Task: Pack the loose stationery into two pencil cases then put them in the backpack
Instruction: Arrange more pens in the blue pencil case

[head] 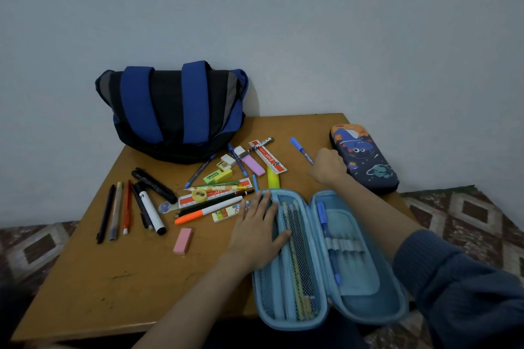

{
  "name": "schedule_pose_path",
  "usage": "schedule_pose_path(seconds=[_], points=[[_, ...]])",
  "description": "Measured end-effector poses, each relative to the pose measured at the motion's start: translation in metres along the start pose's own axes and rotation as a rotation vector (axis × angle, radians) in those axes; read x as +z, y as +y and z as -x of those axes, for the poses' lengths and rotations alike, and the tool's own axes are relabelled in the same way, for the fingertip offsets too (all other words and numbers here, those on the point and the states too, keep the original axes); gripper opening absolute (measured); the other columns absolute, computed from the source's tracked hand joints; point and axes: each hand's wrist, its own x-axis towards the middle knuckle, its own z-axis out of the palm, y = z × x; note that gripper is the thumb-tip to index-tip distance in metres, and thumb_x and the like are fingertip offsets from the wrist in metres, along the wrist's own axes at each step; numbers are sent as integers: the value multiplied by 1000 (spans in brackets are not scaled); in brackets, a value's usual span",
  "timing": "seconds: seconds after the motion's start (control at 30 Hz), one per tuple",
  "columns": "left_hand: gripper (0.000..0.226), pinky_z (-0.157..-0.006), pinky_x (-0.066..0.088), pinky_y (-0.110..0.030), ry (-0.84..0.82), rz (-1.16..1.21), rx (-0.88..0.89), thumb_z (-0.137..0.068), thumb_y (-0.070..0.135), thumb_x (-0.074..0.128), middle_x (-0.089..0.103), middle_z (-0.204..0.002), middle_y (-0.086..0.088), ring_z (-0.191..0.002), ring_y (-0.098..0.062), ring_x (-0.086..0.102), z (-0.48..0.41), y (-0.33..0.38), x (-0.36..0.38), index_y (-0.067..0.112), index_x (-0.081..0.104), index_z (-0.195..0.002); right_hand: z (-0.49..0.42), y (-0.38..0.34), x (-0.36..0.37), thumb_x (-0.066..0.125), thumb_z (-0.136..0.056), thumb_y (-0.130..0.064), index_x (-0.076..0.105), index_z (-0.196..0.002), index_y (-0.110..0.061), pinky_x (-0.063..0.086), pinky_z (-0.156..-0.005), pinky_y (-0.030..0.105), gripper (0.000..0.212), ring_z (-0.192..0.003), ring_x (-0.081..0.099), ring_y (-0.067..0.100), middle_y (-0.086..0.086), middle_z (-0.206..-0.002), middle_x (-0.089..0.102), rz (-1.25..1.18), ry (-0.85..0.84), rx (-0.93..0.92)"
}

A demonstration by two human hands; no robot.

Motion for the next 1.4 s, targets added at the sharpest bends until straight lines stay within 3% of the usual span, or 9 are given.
schedule_pose_path(seconds=[0.1, 0.23, 0.4, 0.57, 0.67, 0.9, 1.07, 1.3, 1.4], points=[[70, -113, -15, -38, 46, 10, 2, -96, 54, 31, -11, -158, -2, -145, -18, -14, 2, 7, -8, 18, 7, -151, 1, 14, -4, 51, -89, -16, 43, -63, -12, 37, -50, 26, 27, -63, 56, 25, 9, -71, 53, -103, -20, 13], [66, -111, -15, -30, 91, 113, 78, -96, 50, 34, -8, -158, 0, -145, -16, -8, 9, 27, -10, 20, 9, -150, 15, 25, -13, 46, -96, -16, 42, -64, -11, 38, -32, 19, 33, -27, 47, 7, 9, -55, 52, -420, -55, 43], [67, -112, -10, -27, 2, 227, 167, -96, 50, 35, -9, -158, 3, -145, -14, -12, 17, 42, 1, 20, 9, -150, 29, 36, -19, 55, -94, -14, 55, -66, 2, 45, -36, 23, 32, -29, 53, 12, 10, -40, 56, -628, -151, 108], [68, -114, -9, -31, -41, 234, 186, -96, 51, 33, -15, -157, 4, -142, -13, -21, 22, 41, 12, 21, 6, -151, 44, 48, -17, 63, -87, -4, 58, -73, 4, 53, -43, 28, 17, -34, 58, 16, 3, -38, 57, -615, -288, 129], [69, -113, -10, -29, -29, 217, 189, -96, 52, 33, -15, -157, 4, -142, -13, -21, 21, 40, 13, 22, 5, -151, 56, 53, -13, 64, -85, -1, 56, -83, 5, 52, -39, 25, 10, -33, 58, 15, 17, -55, 57, -570, -322, 92], [69, -114, -10, -30, -21, 220, 193, -96, 53, 33, -13, -157, 4, -143, -13, -20, 20, 40, 16, 22, 6, -151, 66, 56, -8, 70, -81, -4, 45, -69, -7, 46, -35, 21, 28, -32, 57, 11, 14, -53, 57, -439, -300, 42], [69, -114, -9, -30, -19, 202, 187, -96, 53, 33, -14, -157, 4, -143, -14, -19, 20, 40, 16, 23, 5, -151, 71, 55, -3, 74, -79, -18, 43, -56, -10, 39, -39, 16, 40, -27, 48, 2, -4, -32, 51, -286, -342, 35], [68, -114, -10, -30, -7, 199, 196, -96, 52, 32, -13, -158, 2, -143, -15, -19, 19, 39, 18, 22, 5, -151, 73, 58, 1, 76, -75, -34, 51, -57, -6, 43, -43, 16, 41, -27, 46, 2, 3, -52, 59, -223, -401, 71], [68, -112, -12, -28, 5, 192, 203, -96, 52, 32, -13, -158, 1, -143, -15, -20, 19, 39, 19, 22, 5, -151, 69, 63, 1, 69, -78, -47, 50, -53, -10, 42, -44, 12, 48, -27, 46, 1, -3, -39, 55, -159, -315, 64]])
